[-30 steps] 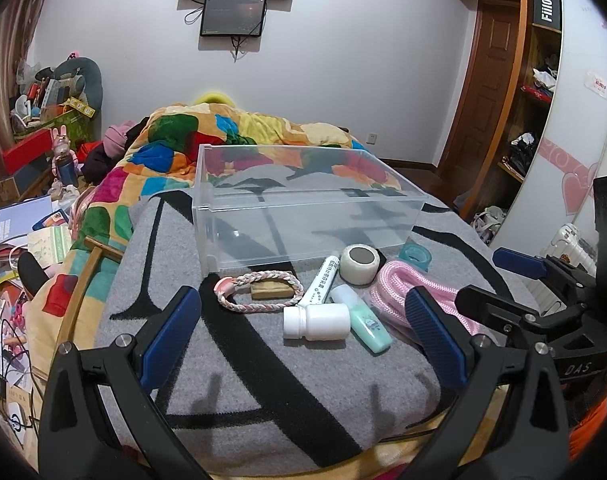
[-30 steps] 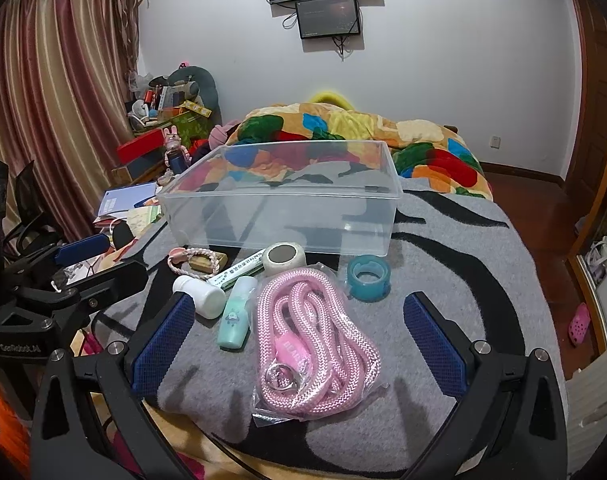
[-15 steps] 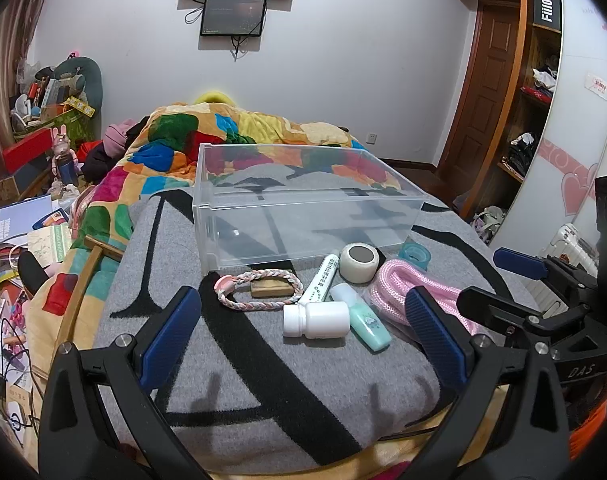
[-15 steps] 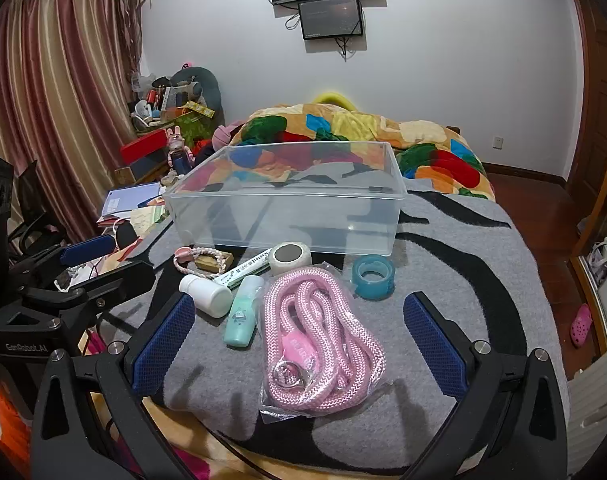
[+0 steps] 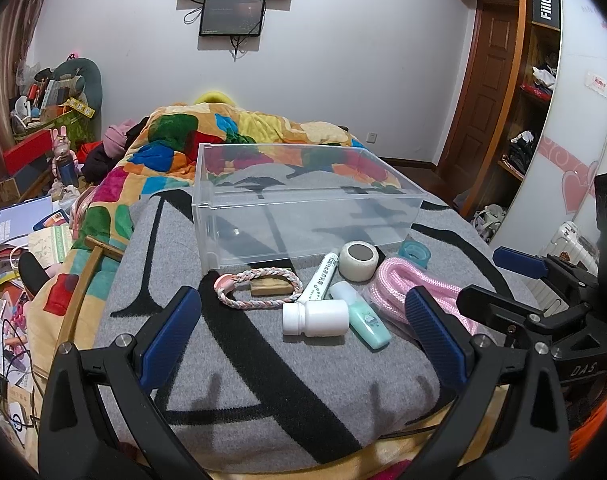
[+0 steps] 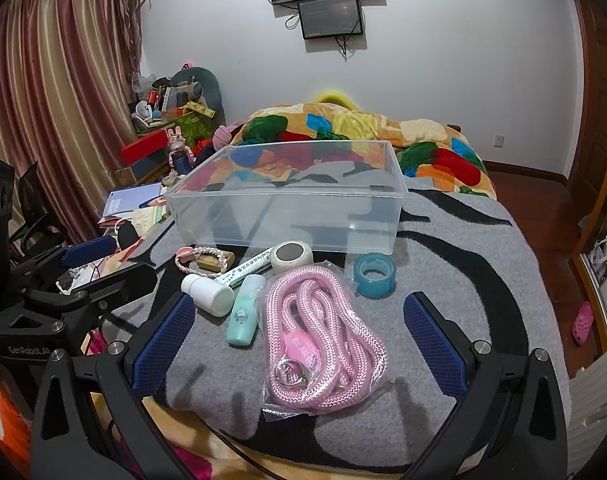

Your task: Organize objects

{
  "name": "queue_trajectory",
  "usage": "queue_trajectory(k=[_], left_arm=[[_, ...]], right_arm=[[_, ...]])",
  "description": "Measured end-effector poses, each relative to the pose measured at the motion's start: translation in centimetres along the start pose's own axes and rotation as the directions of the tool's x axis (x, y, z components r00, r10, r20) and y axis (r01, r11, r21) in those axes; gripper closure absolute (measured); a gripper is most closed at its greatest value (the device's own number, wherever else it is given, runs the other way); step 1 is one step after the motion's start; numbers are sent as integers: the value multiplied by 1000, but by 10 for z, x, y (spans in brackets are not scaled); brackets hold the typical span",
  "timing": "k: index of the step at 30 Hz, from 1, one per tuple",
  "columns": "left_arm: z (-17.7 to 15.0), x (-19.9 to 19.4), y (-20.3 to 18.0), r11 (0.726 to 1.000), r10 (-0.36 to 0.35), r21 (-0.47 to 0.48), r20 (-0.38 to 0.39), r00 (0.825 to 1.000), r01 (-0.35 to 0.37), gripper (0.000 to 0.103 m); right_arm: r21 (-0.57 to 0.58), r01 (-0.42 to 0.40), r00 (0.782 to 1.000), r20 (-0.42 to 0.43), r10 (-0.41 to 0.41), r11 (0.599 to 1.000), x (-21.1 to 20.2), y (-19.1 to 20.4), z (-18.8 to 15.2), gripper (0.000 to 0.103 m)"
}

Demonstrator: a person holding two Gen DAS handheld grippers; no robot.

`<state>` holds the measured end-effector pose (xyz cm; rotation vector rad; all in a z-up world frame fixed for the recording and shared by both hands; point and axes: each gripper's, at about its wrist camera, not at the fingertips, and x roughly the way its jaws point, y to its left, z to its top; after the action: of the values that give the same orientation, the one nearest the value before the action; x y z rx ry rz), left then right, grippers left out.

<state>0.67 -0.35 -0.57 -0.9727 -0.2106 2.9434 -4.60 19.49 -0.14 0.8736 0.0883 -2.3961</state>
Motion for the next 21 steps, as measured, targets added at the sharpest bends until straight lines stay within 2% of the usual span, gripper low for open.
queue_trajectory(k=[21], left_arm=[[0, -2, 0, 1000, -2, 2, -1, 1000, 2, 0]], right_arm=[[5, -13, 1000, -2, 13, 1000, -3, 1, -1, 0]])
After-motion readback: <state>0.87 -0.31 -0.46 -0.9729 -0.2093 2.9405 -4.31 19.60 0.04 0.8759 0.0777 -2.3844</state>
